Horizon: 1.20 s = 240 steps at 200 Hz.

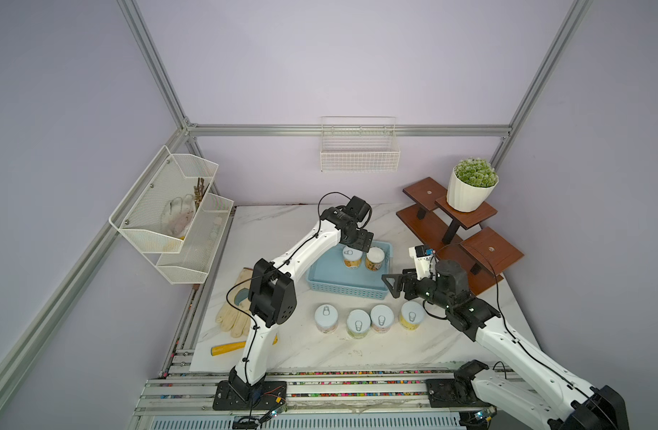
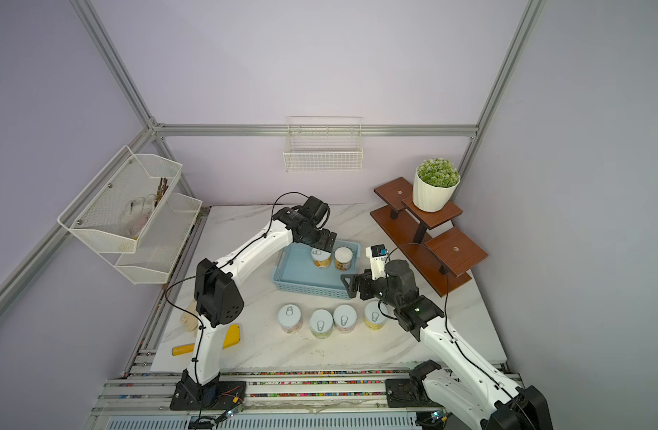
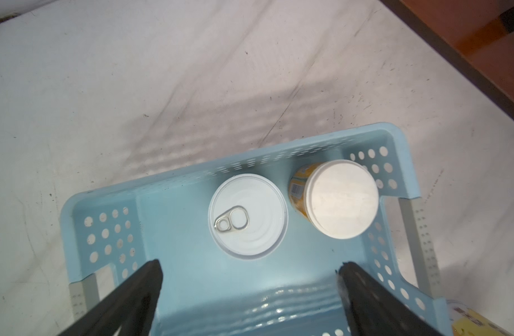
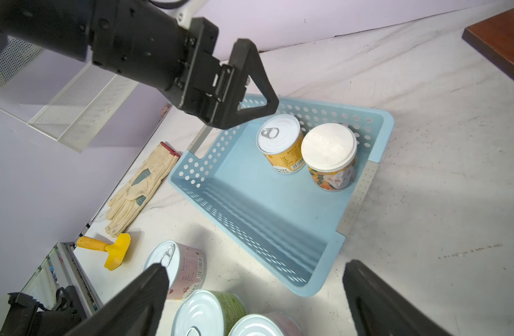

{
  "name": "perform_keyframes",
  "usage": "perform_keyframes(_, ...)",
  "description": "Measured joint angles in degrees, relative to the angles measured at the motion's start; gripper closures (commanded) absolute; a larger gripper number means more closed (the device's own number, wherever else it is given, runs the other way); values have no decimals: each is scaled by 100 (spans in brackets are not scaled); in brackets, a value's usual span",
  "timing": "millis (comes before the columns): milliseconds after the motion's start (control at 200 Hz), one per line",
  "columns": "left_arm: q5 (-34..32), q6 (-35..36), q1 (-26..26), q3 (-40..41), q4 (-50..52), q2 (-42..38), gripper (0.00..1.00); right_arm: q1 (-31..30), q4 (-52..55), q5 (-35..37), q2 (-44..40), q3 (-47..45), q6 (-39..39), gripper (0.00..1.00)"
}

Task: Put the canned food in the basket
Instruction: Place the canned food in the basket, then pick up the canned food from the center of the board.

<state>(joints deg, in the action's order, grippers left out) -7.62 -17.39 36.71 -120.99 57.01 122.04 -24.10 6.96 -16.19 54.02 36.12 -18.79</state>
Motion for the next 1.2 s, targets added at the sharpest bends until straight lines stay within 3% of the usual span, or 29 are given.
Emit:
perform_keyframes(110,74,0,0,439,-61,-496,0,-2,-11,-59,0,37,-9,0)
perform_keyframes(440,343,-87,0,2793,-501,-2277,0,-391,13,37,260,122,-46,0)
perform_keyframes(690,551,-330,0,4610,-796,-3825,0,-1344,33,533,809,662,-52,0)
perform_keyframes(880,682,-496,0,5488,-876,-4760,0,-1934,79,894,1196,929,-83,1)
perform_keyframes(1200,874,-874,7,6505,-960,-5401,0,-3010,909,1821,1440,1377,-155,1)
